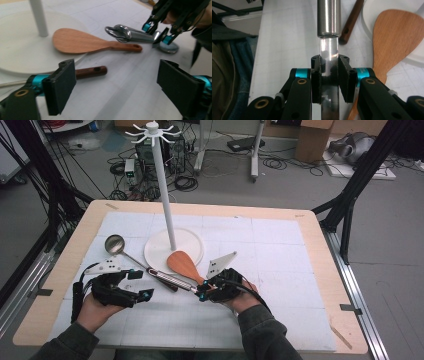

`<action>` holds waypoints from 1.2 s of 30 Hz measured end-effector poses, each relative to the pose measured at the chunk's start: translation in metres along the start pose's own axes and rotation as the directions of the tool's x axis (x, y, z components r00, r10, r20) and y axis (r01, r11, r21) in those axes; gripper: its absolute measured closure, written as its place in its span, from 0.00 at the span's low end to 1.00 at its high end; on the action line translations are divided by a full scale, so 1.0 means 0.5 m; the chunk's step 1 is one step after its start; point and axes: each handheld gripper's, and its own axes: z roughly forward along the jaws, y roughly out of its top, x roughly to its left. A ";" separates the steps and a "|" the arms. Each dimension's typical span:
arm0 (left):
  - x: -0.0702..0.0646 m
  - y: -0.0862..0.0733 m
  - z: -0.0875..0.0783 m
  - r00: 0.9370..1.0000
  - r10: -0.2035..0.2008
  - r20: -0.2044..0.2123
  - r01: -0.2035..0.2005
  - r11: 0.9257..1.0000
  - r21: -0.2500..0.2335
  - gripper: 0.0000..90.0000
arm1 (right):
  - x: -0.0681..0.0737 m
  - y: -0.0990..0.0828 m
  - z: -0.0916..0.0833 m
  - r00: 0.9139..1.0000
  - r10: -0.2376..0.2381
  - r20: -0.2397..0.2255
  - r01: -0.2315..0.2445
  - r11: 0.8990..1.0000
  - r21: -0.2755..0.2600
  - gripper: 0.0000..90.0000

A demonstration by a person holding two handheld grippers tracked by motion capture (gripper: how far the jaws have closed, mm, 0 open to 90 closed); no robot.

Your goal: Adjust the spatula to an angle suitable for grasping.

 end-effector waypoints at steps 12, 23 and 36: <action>-0.017 0.043 0.036 0.993 -0.050 0.108 0.056 0.997 -0.049 0.43 | 0.009 0.035 -0.004 1.000 -0.004 -0.003 0.003 0.999 -0.051 0.83; -0.030 0.077 0.047 0.989 -0.061 0.135 0.072 0.995 -0.076 0.60 | 0.015 0.060 -0.005 1.000 0.002 0.010 -0.001 0.994 -0.106 0.83; -0.033 0.098 0.044 0.986 -0.067 0.155 0.082 0.992 -0.092 0.71 | 0.022 0.074 -0.010 1.000 0.007 0.010 -0.006 0.990 -0.142 0.83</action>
